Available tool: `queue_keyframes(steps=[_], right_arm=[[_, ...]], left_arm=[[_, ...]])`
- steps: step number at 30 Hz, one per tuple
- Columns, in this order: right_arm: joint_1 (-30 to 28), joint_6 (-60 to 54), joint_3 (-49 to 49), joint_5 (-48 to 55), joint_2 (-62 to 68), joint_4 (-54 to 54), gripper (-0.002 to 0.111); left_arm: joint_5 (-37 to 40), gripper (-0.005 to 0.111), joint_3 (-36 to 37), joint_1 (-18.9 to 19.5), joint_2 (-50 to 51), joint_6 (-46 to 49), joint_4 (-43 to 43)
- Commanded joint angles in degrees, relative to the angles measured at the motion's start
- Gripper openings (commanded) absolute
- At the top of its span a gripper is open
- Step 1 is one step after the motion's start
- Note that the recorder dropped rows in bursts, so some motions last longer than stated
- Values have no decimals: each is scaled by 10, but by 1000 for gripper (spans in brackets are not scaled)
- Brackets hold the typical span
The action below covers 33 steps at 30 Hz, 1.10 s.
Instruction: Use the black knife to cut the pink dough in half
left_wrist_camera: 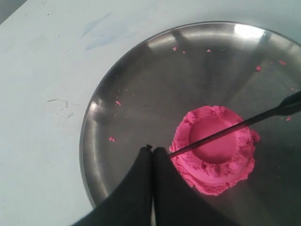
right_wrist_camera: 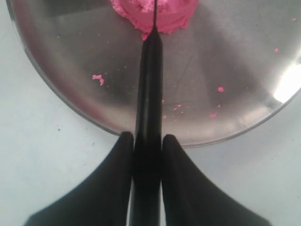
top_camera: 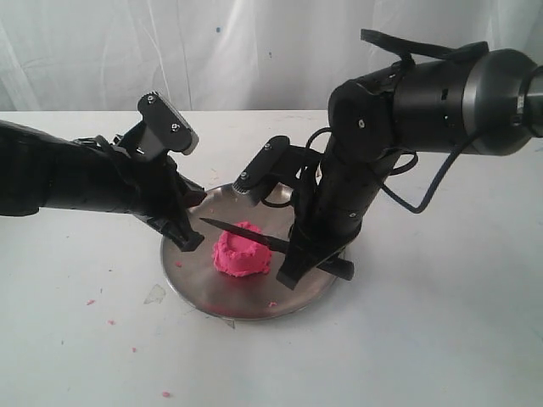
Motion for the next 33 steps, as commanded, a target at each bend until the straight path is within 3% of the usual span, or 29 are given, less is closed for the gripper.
queue_keyframes(steps=[1,11,18,25,29,33], right_arm=[[-6,-7,2,0,9,4,0],[-6,-7,2,-5,19,4,0],[-6,-7,2,-6,19,4,0],[-6,-8,2,-7,20,4,0],[-6,-12,2,-11,22,4,0],[-6,-18,2,-12,22,5,0]], left_arm=[[5,0,-1,1,4,-4,-12],[-19,0,-64,1,62,-111,-13],[-7,0,-103,1,135,-124,-13],[-10,0,-104,7,139,-128,-13],[26,0,-104,34,124,-150,-13],[166,0,-105,90,124,-215,-7]])
